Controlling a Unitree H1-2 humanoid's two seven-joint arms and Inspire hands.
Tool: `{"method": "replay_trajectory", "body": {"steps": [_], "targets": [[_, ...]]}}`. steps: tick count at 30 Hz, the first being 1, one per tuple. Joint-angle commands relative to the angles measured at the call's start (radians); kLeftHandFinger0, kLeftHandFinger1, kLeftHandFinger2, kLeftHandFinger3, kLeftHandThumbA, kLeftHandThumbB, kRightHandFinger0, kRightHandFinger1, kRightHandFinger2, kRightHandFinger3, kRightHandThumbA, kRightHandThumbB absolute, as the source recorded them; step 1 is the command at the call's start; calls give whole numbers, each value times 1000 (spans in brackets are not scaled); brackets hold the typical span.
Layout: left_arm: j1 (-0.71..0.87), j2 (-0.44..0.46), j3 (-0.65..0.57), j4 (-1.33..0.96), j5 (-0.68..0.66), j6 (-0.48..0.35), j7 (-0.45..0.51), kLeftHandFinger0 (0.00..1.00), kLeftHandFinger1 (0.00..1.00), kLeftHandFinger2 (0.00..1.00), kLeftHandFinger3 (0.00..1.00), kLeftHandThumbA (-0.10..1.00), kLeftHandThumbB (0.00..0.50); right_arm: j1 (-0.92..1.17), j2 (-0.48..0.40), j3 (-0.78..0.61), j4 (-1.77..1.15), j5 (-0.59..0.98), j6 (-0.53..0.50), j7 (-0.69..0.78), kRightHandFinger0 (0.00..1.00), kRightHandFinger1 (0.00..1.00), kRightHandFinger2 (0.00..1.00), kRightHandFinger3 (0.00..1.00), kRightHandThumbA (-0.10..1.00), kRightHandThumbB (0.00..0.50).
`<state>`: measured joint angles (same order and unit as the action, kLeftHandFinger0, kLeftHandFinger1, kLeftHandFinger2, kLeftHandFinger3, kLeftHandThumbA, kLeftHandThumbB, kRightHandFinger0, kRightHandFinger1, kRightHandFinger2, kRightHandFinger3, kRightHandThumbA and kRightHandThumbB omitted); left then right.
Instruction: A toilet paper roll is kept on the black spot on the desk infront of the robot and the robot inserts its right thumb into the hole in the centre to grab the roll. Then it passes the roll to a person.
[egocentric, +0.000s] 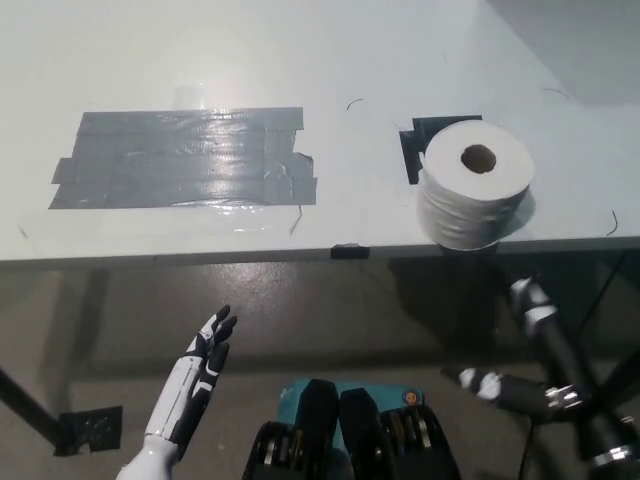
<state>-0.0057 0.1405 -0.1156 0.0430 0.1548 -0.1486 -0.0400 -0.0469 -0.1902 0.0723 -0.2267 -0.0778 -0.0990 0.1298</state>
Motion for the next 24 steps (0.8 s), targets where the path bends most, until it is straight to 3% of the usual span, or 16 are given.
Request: {"method": "replay_trajectory", "body": {"steps": [1, 6, 9, 10, 11, 14, 16, 19, 20, 21, 24], "targets": [[-10, -9, -14, -28, 18, -41, -3, 1000, 1000, 1000, 1000, 1000, 128, -130, -127, -168, -359, 39, 189, -20, 1000, 1000, 1000, 1000, 1000, 350], [-12, -13, -8, -23, 13, -48, 2, 1000, 1000, 1000, 1000, 1000, 119, -400, -294, -230, -281, 170, 385, 57, 1000, 1000, 1000, 1000, 994, 305], [-5, -13, -10, -26, 17, -50, 3, 1000, 1000, 1000, 1000, 1000, 118, -554, -415, -196, -185, 171, 542, 154, 1000, 1000, 1000, 1000, 976, 316], [-5, -13, -9, -27, 11, -47, 0, 1000, 1000, 1000, 1000, 1000, 118, -614, -447, -173, -124, 201, 563, 195, 1000, 1000, 1000, 1000, 938, 295], [-6, -14, -7, -25, 7, -46, -1, 1000, 1000, 1000, 1000, 1000, 121, -690, -474, -138, -37, 227, 569, 231, 1000, 1000, 1000, 1000, 920, 335], [-5, -15, -7, -29, 14, -39, -1, 1000, 1000, 1000, 1000, 1000, 136, -822, -515, -49, 129, 157, 569, 328, 1000, 1000, 1000, 1000, 937, 352], [-6, -14, -8, -27, 16, -42, -2, 1000, 1000, 1000, 1000, 1000, 139, -932, -520, 20, 278, 126, 569, 395, 1000, 1000, 1000, 1000, 878, 361], [-6, -12, -10, -26, 20, -43, -3, 1000, 1000, 1000, 1000, 1000, 138, -1056, -520, 116, 447, 62, 569, 495, 1000, 1000, 1000, 1000, 878, 345], [-7, -12, -10, -20, 20, -45, -2, 1000, 1000, 1000, 1000, 1000, 137, -1127, -503, 160, 558, 25, 569, 544, 1000, 1000, 1000, 1000, 862, 401], [-21, -8, -6, -18, 18, -42, -4, 1000, 1000, 1000, 1000, 1000, 136, -1157, -497, 175, 596, 16, 569, 553, 1000, 1000, 1000, 1000, 858, 409], [-26, -6, -6, -19, 20, -46, -4, 1000, 1000, 1000, 1000, 1000, 120, -1258, -466, 257, 736, -14, 569, 628, 1000, 1000, 1000, 1000, 874, 376]]}}
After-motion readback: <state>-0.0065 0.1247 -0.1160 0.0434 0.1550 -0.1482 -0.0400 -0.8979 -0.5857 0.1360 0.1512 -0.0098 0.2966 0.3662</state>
